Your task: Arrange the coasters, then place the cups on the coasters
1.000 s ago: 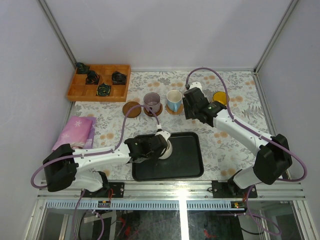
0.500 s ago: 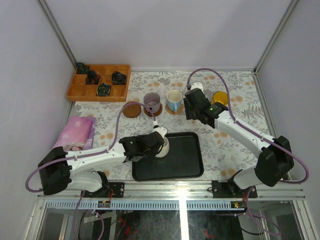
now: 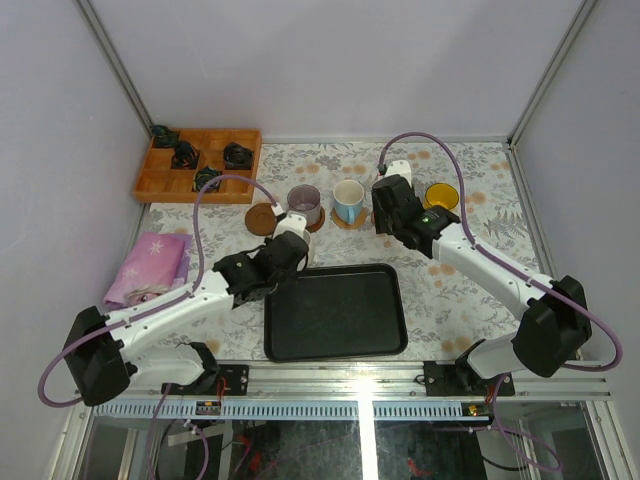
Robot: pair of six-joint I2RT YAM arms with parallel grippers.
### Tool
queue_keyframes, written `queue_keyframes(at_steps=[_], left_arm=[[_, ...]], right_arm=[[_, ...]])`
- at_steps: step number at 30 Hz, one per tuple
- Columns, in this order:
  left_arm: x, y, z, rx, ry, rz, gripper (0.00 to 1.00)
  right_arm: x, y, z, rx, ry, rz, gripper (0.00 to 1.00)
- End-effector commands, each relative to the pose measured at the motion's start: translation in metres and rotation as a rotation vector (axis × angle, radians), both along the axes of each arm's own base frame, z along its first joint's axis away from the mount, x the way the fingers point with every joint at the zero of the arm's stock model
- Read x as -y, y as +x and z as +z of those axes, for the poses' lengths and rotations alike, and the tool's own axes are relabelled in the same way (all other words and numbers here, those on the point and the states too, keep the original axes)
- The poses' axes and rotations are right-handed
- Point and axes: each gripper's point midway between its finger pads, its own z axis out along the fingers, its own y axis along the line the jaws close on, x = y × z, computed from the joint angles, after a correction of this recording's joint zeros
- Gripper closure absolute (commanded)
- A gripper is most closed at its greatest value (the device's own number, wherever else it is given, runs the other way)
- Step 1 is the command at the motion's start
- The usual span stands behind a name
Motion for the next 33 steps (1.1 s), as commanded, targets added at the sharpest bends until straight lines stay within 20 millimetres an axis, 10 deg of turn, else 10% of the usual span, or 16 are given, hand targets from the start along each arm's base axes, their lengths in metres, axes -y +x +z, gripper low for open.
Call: queue_keyframes(at_steps=[1, 15, 33], left_arm=[[-0.012, 0.047, 0.048, 0.199, -0.063, 0.142, 1.00], [-0.099, 0.156, 0.063, 0.346, -0.128, 0.401, 1.00], [-0.103, 0.221, 0.017, 0.274, -0.138, 0.317, 1.00]], right_arm=[[0.006, 0.007, 0.019, 0.084, 0.021, -0.044, 0.48], [0.003, 0.021, 0.029, 0.138, 0.025, -0.061, 0.49], [0.005, 0.026, 0.028, 0.138, 0.000, -0.085, 0.50]])
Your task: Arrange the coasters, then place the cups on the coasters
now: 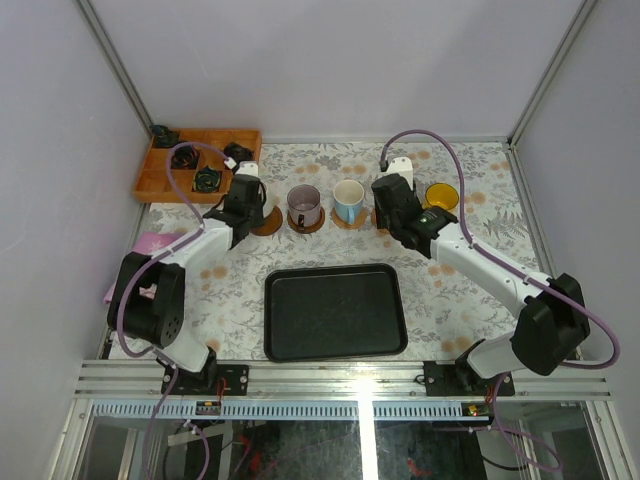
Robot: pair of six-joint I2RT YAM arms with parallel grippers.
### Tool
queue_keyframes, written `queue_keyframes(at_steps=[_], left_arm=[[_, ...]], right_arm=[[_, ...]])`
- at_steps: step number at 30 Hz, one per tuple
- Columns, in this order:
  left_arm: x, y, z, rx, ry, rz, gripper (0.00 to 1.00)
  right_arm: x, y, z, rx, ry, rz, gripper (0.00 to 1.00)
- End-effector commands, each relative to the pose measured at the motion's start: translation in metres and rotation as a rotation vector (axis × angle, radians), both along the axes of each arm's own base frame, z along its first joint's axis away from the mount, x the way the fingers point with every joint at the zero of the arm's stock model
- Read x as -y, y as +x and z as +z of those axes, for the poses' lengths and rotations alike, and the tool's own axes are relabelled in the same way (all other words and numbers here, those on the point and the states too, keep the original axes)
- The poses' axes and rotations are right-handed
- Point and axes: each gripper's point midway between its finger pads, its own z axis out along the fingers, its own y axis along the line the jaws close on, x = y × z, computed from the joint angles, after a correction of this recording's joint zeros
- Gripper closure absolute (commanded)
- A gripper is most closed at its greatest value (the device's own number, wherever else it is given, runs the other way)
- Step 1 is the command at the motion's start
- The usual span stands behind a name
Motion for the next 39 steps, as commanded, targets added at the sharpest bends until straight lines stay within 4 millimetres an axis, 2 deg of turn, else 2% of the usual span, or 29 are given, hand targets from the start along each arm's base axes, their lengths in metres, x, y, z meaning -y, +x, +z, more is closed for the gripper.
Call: queue_keyframes(at_steps=[1, 5, 16, 26, 36, 39], left_arm=[[0.013, 0.048, 0.049, 0.201, -0.035, -0.048, 1.00], [0.016, 0.051, 0.035, 0.161, -0.027, -0.061, 1.00], [0.012, 0.039, 0.012, 0.090, -0.016, -0.047, 1.00], [0.005, 0.017, 0.004, 0.057, -0.020, -0.023, 1.00], [0.002, 0.008, -0.004, 0.038, -0.021, -0.009, 1.00], [0.003, 0.006, -0.007, 0.033, -0.027, -0.013, 0.81]], right_arm=[[-0.002, 0.012, 0.020, 0.063, 0.017, -0.027, 0.50], [-0.003, 0.013, 0.019, 0.060, 0.016, -0.026, 0.50], [-0.007, 0.013, 0.010, 0.035, 0.024, -0.020, 0.50], [-0.010, 0.014, 0.007, 0.027, 0.026, -0.010, 0.50], [-0.015, 0.016, 0.005, 0.018, 0.032, 0.006, 0.50], [-0.015, 0.016, 0.002, 0.010, 0.031, 0.006, 0.50]])
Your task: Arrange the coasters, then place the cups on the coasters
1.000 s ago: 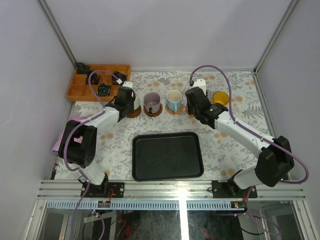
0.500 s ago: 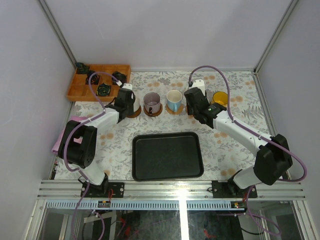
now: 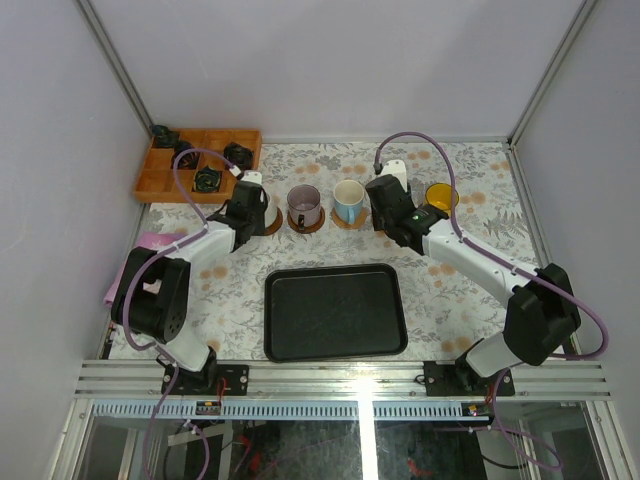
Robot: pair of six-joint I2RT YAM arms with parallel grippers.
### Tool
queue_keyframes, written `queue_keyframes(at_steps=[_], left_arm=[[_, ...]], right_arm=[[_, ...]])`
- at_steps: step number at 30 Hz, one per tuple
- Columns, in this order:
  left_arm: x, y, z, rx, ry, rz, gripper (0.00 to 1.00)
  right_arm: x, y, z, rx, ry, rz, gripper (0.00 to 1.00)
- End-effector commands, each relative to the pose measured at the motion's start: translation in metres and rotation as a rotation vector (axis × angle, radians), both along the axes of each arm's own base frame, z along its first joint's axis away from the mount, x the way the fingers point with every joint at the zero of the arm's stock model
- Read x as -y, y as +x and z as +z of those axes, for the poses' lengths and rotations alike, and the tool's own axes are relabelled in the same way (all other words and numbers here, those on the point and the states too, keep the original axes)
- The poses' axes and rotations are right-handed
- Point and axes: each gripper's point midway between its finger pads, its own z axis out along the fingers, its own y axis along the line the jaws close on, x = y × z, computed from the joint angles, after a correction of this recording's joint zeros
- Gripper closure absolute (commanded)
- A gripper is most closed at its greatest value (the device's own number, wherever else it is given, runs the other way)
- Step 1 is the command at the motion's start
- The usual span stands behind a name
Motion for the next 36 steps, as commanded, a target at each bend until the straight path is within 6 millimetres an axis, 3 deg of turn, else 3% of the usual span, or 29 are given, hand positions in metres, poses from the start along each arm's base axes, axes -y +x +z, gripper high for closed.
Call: queue_keyframes(at_steps=[1, 10, 36], left_arm=[[-0.002, 0.012, 0.020, 0.097, -0.028, 0.030, 0.75], [0.000, 0.007, 0.013, 0.077, -0.041, 0.018, 0.53], [0.013, 0.032, 0.012, 0.092, 0.007, -0.080, 0.54]], right_arm=[[-0.011, 0.012, 0.022, 0.057, 0.059, -0.002, 0.50], [-0.013, 0.012, 0.020, 0.050, 0.063, 0.000, 0.50], [-0.015, 0.014, 0.012, 0.030, 0.061, 0.002, 0.50]])
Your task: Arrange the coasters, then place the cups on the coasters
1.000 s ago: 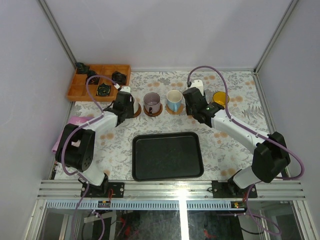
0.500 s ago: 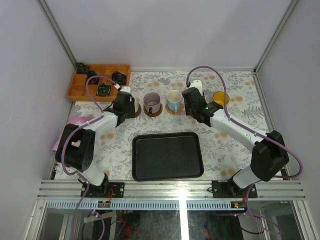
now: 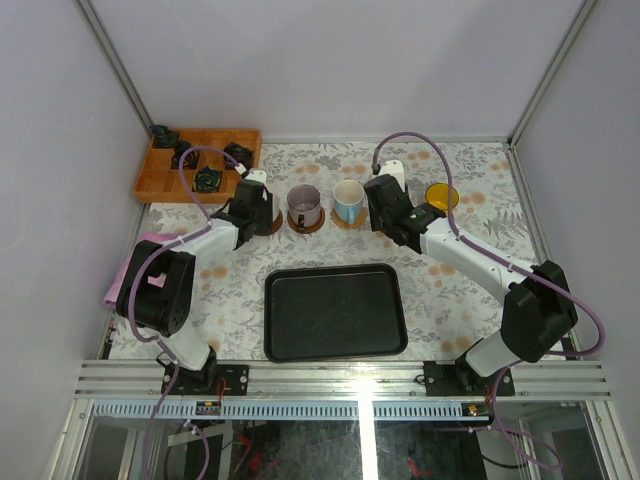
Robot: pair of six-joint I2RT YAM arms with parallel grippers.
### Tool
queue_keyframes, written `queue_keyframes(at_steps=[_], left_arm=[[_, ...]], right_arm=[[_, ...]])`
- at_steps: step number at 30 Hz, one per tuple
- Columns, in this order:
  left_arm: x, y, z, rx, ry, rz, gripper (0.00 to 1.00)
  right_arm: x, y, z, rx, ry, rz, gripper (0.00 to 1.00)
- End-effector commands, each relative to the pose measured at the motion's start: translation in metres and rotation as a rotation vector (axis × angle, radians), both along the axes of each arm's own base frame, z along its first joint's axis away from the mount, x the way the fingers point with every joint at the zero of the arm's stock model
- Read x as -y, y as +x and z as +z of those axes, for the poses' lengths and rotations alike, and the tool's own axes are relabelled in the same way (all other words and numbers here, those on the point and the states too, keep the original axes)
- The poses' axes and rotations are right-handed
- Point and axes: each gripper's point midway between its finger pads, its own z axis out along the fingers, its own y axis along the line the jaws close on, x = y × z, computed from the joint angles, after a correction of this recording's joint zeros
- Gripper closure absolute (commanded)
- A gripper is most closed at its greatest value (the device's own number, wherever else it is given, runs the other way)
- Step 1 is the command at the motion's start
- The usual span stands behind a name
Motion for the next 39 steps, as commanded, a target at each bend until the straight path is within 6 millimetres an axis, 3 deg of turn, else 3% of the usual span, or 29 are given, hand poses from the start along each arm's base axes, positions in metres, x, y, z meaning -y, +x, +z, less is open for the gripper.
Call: queue_keyframes(at_steps=[1, 9, 12, 16, 26, 29, 31, 35, 39], left_arm=[[0.007, 0.022, 0.018, 0.076, -0.006, -0.028, 0.54], [0.006, 0.008, 0.019, 0.048, -0.015, -0.012, 0.57], [0.004, 0.003, 0.021, 0.046, -0.008, -0.007, 0.65], [0.001, 0.000, 0.025, 0.044, 0.002, 0.003, 0.87], [0.000, -0.007, 0.024, 0.038, 0.006, 0.002, 0.86], [0.000, -0.007, 0.020, 0.029, 0.007, -0.002, 0.76], [0.001, -0.008, 0.019, 0.028, 0.007, -0.004, 0.58], [-0.001, -0.008, 0.020, 0.030, 0.009, 0.003, 0.32], [-0.003, -0.011, 0.019, 0.023, 0.018, 0.010, 0.23]], right_arm=[[-0.009, 0.012, 0.017, 0.048, 0.043, -0.009, 0.50], [-0.008, 0.012, 0.014, 0.043, 0.037, -0.014, 0.50], [-0.008, 0.012, 0.013, 0.040, 0.038, -0.015, 0.50], [-0.010, 0.013, 0.011, 0.037, 0.041, -0.012, 0.50], [-0.011, 0.012, 0.010, 0.033, 0.048, -0.012, 0.50], [-0.011, 0.012, 0.008, 0.029, 0.047, -0.011, 0.50], [-0.011, 0.012, 0.008, 0.027, 0.045, -0.011, 0.50], [-0.010, 0.011, 0.007, 0.026, 0.043, -0.011, 0.50], [-0.010, 0.011, 0.008, 0.027, 0.042, -0.012, 0.50]])
